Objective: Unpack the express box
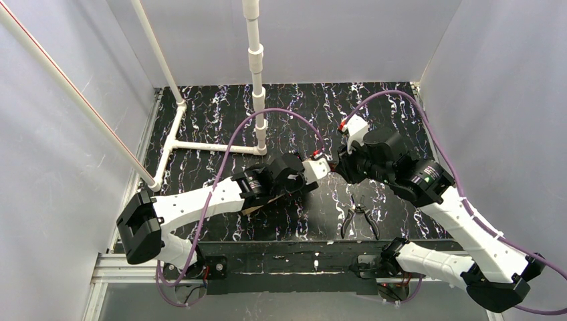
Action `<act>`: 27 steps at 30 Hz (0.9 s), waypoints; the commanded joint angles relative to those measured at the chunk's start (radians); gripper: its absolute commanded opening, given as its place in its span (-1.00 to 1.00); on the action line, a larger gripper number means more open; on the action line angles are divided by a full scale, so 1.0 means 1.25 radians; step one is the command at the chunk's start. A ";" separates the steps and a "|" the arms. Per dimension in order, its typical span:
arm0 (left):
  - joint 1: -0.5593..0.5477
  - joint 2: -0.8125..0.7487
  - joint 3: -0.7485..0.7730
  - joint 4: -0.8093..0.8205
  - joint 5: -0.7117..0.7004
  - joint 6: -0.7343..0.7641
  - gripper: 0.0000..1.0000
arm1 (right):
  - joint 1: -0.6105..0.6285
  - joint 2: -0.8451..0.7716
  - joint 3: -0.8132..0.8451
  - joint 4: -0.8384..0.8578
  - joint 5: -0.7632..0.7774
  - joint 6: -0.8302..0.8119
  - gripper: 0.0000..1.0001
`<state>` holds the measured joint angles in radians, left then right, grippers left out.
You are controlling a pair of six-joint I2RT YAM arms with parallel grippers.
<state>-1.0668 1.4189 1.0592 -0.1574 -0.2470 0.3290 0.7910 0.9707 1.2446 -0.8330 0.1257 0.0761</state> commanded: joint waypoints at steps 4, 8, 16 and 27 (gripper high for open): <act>0.019 -0.018 -0.011 0.022 0.014 -0.032 -0.20 | 0.020 -0.003 0.006 -0.041 -0.012 0.013 -0.97; 0.027 -0.023 -0.017 0.025 0.025 -0.043 -0.21 | 0.021 -0.006 0.013 -0.062 -0.012 0.016 -0.97; 0.044 -0.040 -0.031 0.046 0.060 -0.062 -0.21 | 0.023 0.002 -0.020 -0.037 -0.015 0.031 -0.97; 0.074 -0.072 -0.074 0.072 0.073 -0.074 -0.23 | 0.023 -0.010 -0.013 -0.071 0.020 0.031 -0.97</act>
<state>-1.0080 1.3827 1.0004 -0.0700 -0.1593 0.2813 0.8089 0.9741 1.2259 -0.8078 0.1619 0.1020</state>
